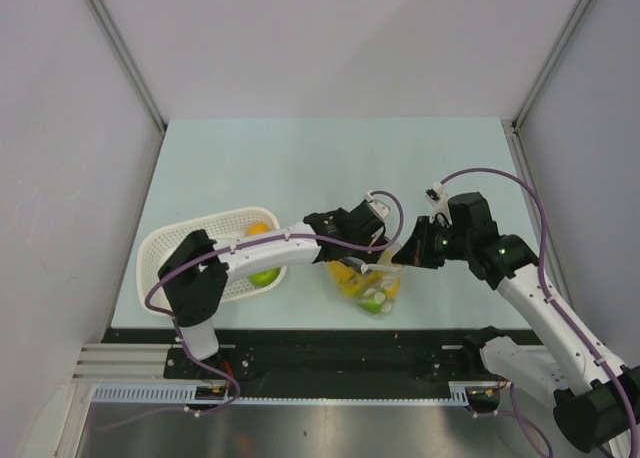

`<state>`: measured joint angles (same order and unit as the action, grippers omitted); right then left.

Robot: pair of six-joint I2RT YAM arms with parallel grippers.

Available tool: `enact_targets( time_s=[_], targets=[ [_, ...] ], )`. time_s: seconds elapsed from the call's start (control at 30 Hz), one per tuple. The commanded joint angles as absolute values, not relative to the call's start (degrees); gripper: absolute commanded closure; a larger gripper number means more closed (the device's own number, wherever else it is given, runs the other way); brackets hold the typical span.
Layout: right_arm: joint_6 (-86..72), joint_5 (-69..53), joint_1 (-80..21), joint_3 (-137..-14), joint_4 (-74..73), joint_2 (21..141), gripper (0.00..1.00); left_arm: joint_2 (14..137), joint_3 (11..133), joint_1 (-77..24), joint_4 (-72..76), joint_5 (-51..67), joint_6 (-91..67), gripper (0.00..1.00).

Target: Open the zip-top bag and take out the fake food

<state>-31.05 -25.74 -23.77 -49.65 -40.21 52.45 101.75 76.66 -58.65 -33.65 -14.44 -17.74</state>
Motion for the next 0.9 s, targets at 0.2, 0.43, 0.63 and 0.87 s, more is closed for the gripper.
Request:
enact_targets(
  time_s=[0.2, 0.43, 0.63, 0.87],
  targets=[
    [-28.39, -26.01, -23.47, -50.36, -39.99, 54.58, 1.0, 102.22, 70.14, -58.36, -34.28, -15.82, -13.36, 0.01],
    [-27.6, -26.72, -22.85, -51.15, -39.29, 56.42, 1.0, 103.89, 72.06, -58.36, -34.36, -16.35, -11.16, 0.22],
    [-27.33, -26.02, -22.85, -51.5, -39.2, 56.69, 1.0, 99.5, 76.02, -58.36, -36.29, -15.47, -11.42, 0.49],
    [-26.81, -25.4, -22.85, -51.68, -39.55, 56.43, 1.0, 94.49, 76.73, -58.36, -37.09, -12.75, -12.04, 0.77]
  ],
)
